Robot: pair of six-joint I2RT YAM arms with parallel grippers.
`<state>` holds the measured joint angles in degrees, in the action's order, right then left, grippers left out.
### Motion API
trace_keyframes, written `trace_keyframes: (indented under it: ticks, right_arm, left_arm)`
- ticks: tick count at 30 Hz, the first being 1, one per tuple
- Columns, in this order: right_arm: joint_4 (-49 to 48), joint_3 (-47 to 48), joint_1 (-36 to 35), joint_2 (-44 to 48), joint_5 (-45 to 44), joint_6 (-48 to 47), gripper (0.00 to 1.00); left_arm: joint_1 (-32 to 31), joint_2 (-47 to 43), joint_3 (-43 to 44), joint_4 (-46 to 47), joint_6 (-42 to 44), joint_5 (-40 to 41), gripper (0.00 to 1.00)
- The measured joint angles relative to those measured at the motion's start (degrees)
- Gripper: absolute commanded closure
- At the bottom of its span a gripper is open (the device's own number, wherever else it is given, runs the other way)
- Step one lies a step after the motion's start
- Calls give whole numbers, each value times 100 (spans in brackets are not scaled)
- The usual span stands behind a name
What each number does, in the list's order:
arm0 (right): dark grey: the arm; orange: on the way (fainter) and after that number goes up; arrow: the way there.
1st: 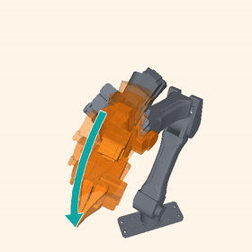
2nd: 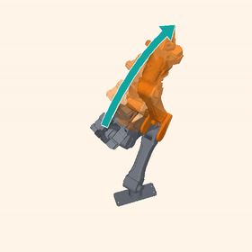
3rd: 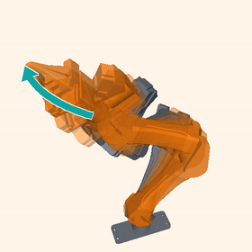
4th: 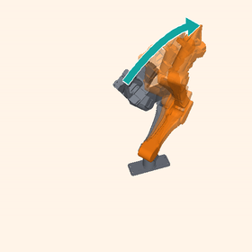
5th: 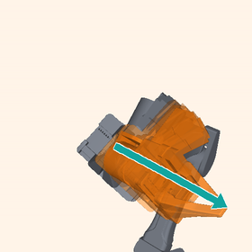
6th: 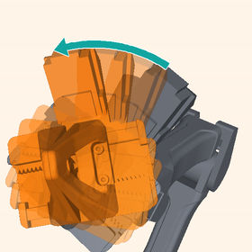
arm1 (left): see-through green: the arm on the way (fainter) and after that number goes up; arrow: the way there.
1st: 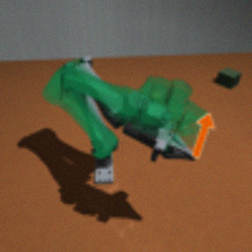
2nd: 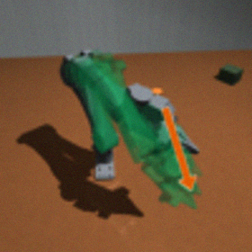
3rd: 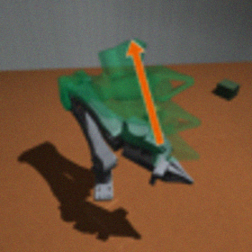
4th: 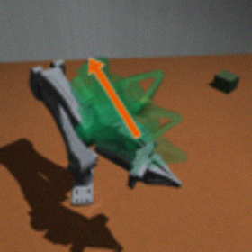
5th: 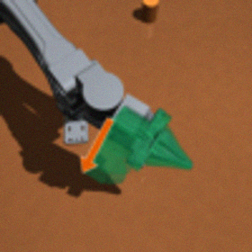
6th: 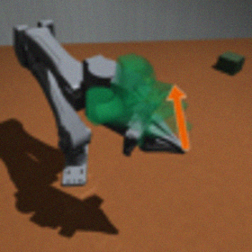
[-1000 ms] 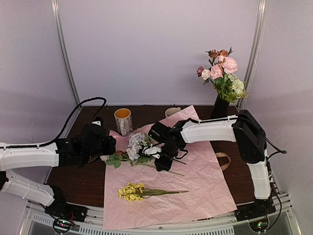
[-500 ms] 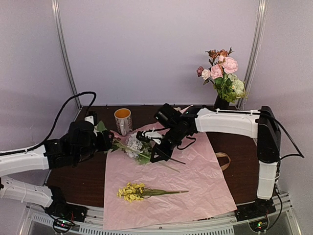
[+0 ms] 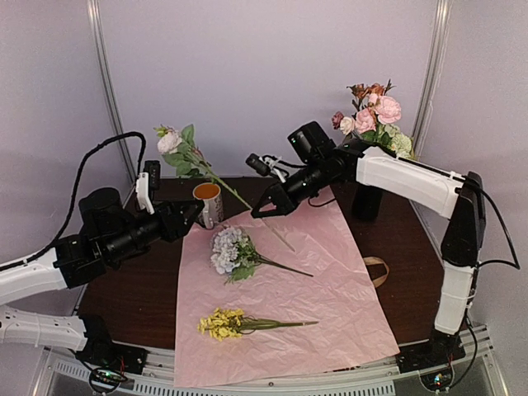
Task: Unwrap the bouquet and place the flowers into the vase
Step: Pick up the fake flower from the flattened wrapping paper, then pass from the right arm to the left
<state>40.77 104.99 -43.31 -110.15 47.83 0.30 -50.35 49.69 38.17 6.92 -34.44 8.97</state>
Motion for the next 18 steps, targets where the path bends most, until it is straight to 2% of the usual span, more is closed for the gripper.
trace_keyframes:
  ticks: [4,11,18]
  right_arm:
    - [-662,-76,356,251,234,450,100]
    - [-2463,-1113,343,1172,710,1355,100]
    - [-3298,-1589,306,1314,874,1818,100]
  left_arm:
    - [-24,378,0,658,240,-90,45]
    - [-39,1746,411,2059,391,-120,45]
    - [-87,2824,1034,3484,251,-435,50]
